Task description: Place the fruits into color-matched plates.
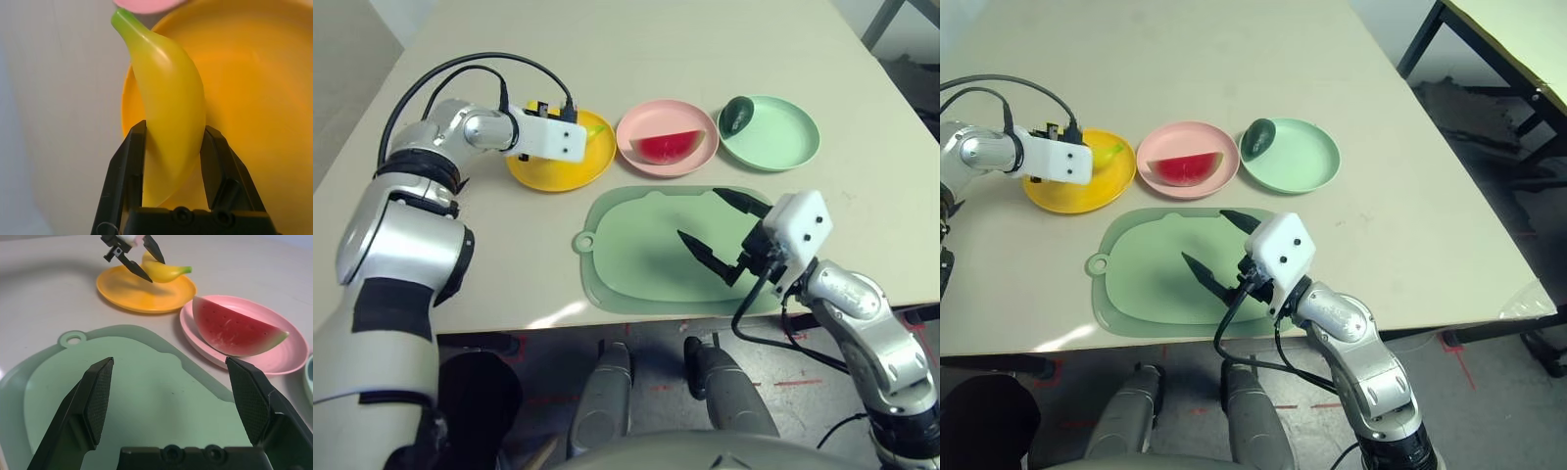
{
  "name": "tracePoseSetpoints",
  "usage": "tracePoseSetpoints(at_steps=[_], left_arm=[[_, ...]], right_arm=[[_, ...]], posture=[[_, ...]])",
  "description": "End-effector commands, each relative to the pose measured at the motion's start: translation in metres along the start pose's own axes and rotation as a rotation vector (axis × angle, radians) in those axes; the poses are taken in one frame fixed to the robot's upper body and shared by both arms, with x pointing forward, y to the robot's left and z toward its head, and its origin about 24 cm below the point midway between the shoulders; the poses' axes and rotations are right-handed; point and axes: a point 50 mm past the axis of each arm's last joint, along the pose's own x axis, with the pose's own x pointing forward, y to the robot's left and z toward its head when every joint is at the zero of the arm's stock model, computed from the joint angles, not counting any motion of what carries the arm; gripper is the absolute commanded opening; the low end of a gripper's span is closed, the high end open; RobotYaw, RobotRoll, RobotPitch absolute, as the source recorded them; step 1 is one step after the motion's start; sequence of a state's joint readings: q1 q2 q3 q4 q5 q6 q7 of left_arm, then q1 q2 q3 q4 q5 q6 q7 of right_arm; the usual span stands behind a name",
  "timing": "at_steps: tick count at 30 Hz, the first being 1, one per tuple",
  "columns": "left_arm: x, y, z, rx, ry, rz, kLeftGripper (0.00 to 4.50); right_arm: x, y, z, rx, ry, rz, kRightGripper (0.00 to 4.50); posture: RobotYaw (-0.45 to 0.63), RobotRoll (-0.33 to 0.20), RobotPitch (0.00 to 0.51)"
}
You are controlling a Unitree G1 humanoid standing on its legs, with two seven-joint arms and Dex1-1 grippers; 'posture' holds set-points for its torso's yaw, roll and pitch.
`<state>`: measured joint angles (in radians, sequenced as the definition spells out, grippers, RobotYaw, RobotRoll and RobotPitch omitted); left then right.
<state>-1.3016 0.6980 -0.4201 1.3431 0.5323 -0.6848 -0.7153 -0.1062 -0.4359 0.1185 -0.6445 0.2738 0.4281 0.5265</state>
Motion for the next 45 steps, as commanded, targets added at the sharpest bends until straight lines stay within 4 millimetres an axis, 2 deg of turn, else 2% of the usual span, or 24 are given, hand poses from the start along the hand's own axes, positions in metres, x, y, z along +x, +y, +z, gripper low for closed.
tracePoseSetpoints(at_steps=[1,9,14,17,21,25,30,34,39,45], left_arm=[[0.001,-0.009,-0.005,-0.075,-0.010,-0.030,1.64],[0.002,-0.016,-0.005,-0.078,-0.024,-0.065,4.42],[-0.001,-0.012,-0.005,-0.083,-0.047,-0.055,4.47],[-0.007,-0.005,-0.002,-0.101,-0.091,-0.028,4.47],[-0.029,0.021,-0.007,-0.226,-0.163,0.149,4.47],[-0.055,0.025,-0.027,-0.376,-0.204,0.291,4.47],[-0.089,0.012,-0.053,-0.539,-0.216,0.463,4.47],[-0.107,-0.005,-0.052,-0.671,-0.232,0.585,4.47],[-0.122,-0.034,-0.042,-0.892,-0.218,0.749,4.47],[-0.136,-0.069,-0.045,-1.086,-0.113,0.933,4.47]], right_arm=[[-0.003,-0.002,-0.001,-0.001,0.006,-0.001,4.50],[-0.005,-0.001,-0.004,0.004,0.009,-0.007,4.50],[-0.006,-0.004,-0.006,0.000,0.013,-0.019,4.50],[-0.008,-0.017,-0.008,0.003,0.023,-0.071,4.50],[-0.016,-0.061,-0.011,0.020,0.027,-0.254,4.50],[-0.039,-0.090,-0.019,0.013,0.052,-0.369,4.50],[-0.091,-0.118,-0.055,0.063,0.155,-0.522,4.50],[-0.126,-0.138,-0.076,0.064,0.201,-0.588,4.50],[-0.153,-0.154,-0.093,0.058,0.211,-0.602,4.50],[-0.169,-0.179,-0.095,0.064,0.178,-0.678,4.50]], posture=[[-0.08,0.000,0.237],[-0.08,0.000,0.228],[-0.08,0.000,0.225],[-0.08,0.000,0.225],[-0.09,0.000,0.235],[-0.08,0.000,0.241],[-0.03,0.000,0.261],[0.00,0.000,0.272],[0.01,0.000,0.281],[0.03,0.000,0.289]])
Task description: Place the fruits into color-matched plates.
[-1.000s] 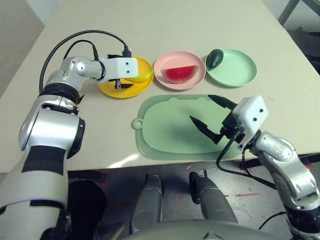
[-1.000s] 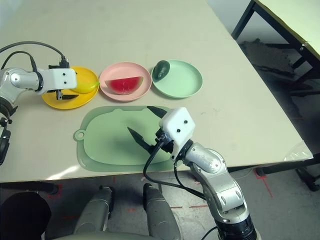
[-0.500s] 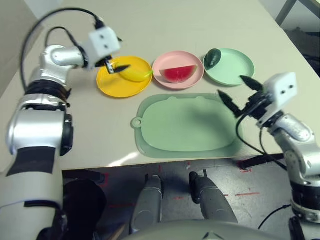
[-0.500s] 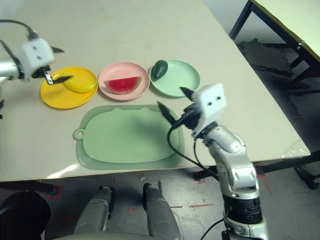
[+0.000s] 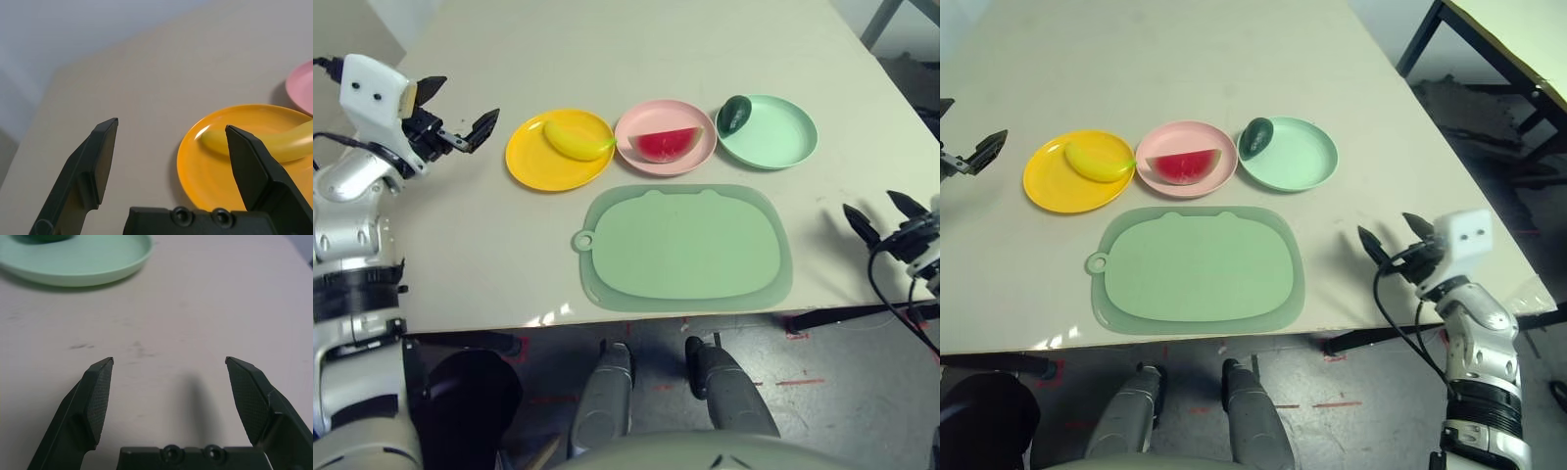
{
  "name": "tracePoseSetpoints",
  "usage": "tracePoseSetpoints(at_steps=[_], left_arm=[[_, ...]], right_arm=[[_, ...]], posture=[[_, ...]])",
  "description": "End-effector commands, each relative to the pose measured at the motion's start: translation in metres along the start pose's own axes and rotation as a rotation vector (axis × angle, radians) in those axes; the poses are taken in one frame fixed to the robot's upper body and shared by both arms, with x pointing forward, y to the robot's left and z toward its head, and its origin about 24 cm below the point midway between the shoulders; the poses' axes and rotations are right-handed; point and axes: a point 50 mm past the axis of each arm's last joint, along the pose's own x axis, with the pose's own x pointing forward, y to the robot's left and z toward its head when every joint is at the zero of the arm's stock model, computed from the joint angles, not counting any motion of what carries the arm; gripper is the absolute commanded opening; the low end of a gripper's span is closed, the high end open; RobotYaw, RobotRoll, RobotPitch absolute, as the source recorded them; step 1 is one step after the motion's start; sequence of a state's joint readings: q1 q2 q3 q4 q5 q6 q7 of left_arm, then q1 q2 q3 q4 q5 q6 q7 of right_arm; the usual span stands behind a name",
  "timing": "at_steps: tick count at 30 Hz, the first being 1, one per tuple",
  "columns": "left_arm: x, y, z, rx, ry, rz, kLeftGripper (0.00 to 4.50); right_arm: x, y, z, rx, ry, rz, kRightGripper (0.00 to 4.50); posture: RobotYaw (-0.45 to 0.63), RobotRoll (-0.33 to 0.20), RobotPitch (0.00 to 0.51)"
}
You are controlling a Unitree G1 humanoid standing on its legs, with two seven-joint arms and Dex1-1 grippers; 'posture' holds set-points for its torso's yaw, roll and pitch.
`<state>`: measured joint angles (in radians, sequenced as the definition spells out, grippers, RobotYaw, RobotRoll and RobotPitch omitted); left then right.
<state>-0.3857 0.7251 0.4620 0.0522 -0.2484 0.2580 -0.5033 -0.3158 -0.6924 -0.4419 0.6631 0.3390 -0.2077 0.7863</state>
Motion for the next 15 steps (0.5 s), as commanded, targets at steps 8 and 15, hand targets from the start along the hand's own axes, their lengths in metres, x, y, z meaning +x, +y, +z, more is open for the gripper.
tracePoseSetpoints(at_steps=[8,15], left_arm=[[-0.043,-0.008,-0.042,-0.161,0.189,0.240,4.47],[-0.054,-0.032,-0.063,-0.250,0.203,0.191,4.47]], right_arm=[[0.001,-0.028,-0.001,0.071,-0.017,-0.047,4.50],[0.011,-0.019,0.000,0.101,-0.059,0.019,4.50]], posture=[[0.05,0.000,0.294],[0.04,0.000,0.297]])
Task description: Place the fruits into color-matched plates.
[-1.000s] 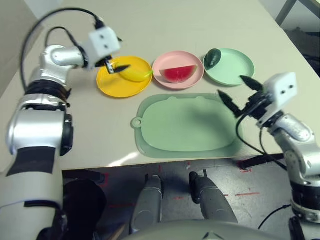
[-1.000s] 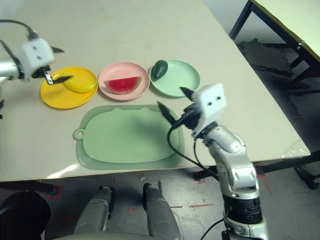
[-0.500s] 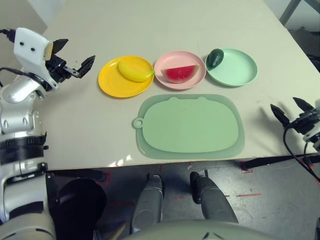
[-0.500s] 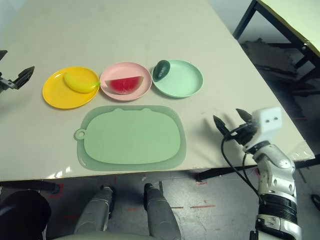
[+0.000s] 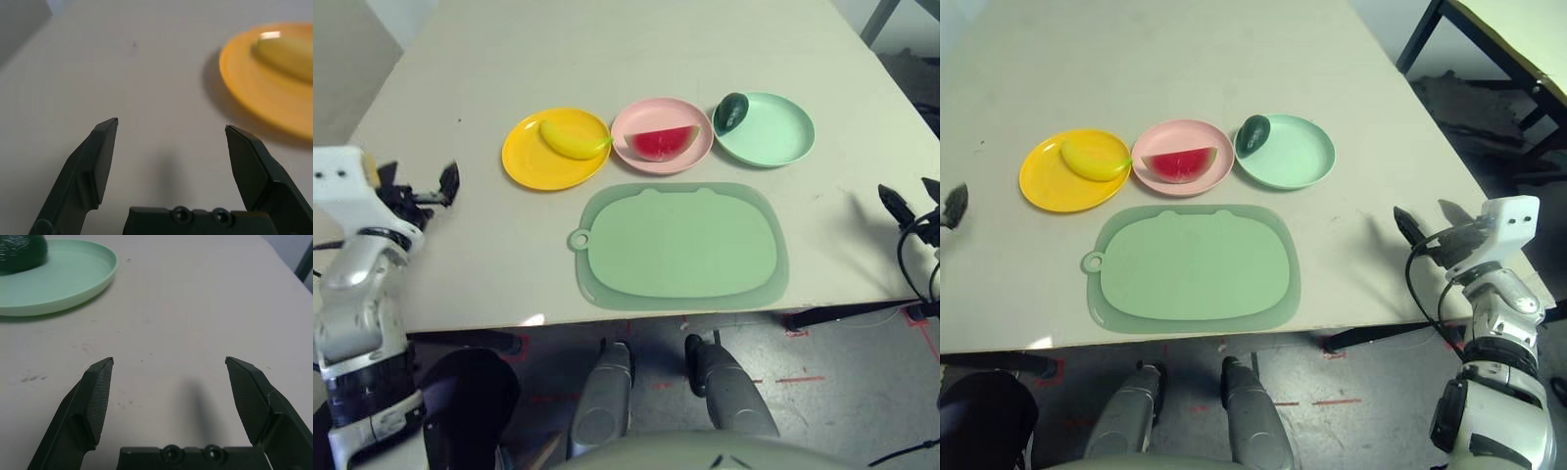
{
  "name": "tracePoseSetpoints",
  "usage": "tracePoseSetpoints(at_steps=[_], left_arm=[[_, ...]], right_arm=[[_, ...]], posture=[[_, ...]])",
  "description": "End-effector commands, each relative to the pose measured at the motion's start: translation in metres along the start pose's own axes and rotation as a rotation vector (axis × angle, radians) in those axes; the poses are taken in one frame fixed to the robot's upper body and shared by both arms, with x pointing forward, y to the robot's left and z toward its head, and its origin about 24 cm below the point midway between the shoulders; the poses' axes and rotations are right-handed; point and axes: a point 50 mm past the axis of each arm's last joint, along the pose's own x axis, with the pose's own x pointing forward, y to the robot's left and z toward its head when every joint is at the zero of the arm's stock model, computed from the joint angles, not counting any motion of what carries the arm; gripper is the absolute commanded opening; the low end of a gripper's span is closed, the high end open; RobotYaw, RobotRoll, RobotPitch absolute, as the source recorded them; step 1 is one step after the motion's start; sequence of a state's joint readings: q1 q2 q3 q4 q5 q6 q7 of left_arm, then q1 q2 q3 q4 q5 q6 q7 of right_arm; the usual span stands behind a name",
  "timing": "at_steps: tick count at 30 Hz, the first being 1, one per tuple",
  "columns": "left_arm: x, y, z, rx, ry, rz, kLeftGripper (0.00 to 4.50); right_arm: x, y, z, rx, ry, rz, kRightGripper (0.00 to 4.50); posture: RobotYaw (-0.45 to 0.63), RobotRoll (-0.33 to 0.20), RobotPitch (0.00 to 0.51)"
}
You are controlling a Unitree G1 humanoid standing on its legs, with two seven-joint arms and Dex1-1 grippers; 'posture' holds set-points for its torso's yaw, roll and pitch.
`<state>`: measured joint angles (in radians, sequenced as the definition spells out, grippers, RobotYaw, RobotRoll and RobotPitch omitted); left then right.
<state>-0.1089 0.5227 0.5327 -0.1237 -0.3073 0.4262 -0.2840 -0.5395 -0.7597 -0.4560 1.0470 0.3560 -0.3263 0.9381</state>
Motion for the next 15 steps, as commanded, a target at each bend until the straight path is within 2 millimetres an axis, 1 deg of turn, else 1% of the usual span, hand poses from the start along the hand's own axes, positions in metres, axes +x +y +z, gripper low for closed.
tracePoseSetpoints(at_steps=[1,5,7,9,15], left_arm=[[-0.005,-0.005,-0.001,-0.040,-0.050,-0.018,4.47],[-0.013,0.001,-0.016,-0.100,-0.049,-0.010,4.47],[-0.018,0.006,-0.021,-0.118,-0.063,0.000,4.47],[-0.020,0.011,-0.022,-0.102,-0.079,0.004,4.47],[-0.019,0.015,-0.026,0.060,-0.071,-0.027,4.47]], right_arm=[[0.000,0.002,-0.003,0.030,-0.019,-0.003,4.50],[0.003,0.002,-0.002,0.043,-0.044,-0.023,4.50],[0.004,0.003,-0.001,0.047,-0.052,-0.027,4.50],[0.005,0.003,0.000,0.049,-0.059,-0.033,4.50],[0.006,0.002,-0.001,0.050,-0.056,-0.044,4.50]], posture=[[0.04,0.000,0.296],[0.04,0.000,0.296],[0.04,0.000,0.296],[0.05,0.000,0.294],[0.05,0.000,0.288]])
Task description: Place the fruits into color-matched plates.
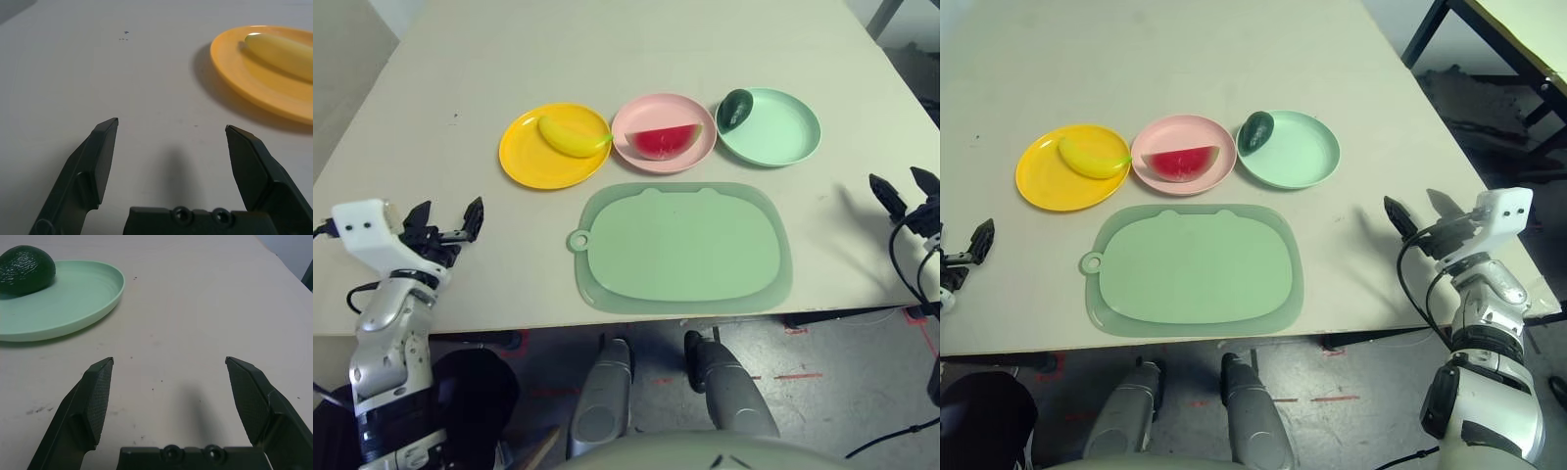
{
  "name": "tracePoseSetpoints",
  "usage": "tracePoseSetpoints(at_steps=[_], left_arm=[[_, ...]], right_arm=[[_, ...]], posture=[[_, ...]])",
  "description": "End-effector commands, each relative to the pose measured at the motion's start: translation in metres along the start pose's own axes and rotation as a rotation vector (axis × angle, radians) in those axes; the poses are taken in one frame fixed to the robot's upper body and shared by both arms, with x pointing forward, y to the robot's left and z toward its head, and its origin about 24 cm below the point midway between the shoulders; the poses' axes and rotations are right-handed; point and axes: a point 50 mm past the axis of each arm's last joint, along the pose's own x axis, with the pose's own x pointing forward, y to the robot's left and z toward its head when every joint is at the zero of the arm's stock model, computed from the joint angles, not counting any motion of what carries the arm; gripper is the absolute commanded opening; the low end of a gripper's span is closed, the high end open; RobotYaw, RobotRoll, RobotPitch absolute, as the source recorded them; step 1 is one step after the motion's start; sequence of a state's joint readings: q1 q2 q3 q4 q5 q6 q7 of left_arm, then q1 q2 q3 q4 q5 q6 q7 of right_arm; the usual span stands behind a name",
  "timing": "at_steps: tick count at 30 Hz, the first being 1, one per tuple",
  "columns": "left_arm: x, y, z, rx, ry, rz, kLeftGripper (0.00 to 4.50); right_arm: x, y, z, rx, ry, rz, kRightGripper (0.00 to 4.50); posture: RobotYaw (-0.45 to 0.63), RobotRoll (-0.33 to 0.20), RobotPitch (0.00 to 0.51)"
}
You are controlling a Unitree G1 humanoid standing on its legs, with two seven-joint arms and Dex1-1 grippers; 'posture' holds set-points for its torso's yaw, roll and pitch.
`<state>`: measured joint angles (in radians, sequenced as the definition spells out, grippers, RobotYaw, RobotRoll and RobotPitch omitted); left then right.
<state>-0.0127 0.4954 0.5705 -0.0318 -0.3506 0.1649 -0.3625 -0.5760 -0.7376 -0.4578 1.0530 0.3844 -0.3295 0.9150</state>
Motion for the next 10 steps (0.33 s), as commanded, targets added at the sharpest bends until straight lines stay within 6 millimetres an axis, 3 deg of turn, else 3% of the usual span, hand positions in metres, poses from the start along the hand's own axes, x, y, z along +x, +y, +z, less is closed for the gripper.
tracePoseSetpoints(at_steps=[1,10], left_arm=[[-0.0021,0.0023,-0.0069,0.087,0.027,-0.026,4.47],[0.0046,0.0070,-0.0018,0.117,-0.008,-0.016,4.47]], right_arm=[[-0.0037,-0.0010,-0.0048,0.014,0.002,-0.022,4.50],[-0.0014,-0.0024,-0.0033,0.009,0.003,-0.034,4.50]], posture=[[0.05,0.000,0.286],[0.06,0.000,0.256]])
